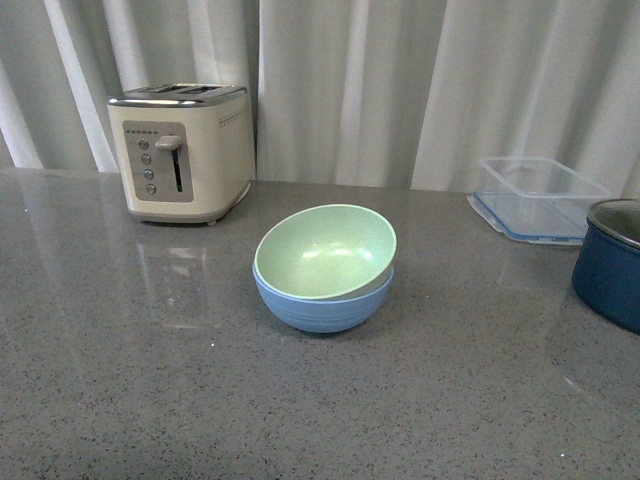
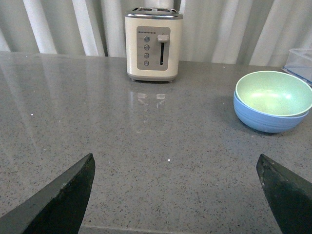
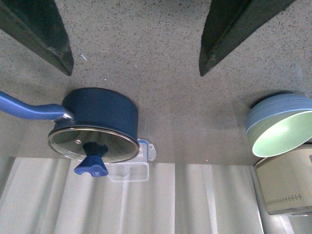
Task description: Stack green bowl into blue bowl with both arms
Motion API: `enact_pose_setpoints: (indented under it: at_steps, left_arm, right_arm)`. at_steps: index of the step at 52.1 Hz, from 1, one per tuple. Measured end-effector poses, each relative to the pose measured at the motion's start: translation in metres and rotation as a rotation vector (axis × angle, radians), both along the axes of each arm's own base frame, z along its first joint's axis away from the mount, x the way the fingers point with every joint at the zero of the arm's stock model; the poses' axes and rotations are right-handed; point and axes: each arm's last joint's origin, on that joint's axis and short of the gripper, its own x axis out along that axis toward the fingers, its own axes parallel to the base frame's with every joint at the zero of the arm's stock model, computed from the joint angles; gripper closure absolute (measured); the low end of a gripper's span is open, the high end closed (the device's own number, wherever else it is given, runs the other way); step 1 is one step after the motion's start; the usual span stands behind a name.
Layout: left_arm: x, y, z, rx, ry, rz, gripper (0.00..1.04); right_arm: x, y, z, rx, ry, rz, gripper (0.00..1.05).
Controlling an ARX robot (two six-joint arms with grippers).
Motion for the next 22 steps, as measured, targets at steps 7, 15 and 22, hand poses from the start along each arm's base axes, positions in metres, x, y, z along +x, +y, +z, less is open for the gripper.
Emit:
enact_pose_setpoints:
  at_steps: [7, 15, 22]
  left_arm:
    - [0.0000, 0.0000, 0.0000, 0.000, 0.000, 0.000, 0.07]
    - [0.0000, 0.0000, 0.0000, 0.000, 0.000, 0.000, 0.07]
    - [0.0000, 0.0000, 0.0000, 0.000, 0.000, 0.000, 0.07]
  right_arm:
    - [0.0000, 0.0000, 0.0000, 0.001, 0.000, 0.000, 0.10]
    - [0.0000, 0.0000, 0.0000, 0.001, 0.000, 0.000, 0.10]
    - [0.0000, 0.0000, 0.0000, 0.001, 0.000, 0.000, 0.10]
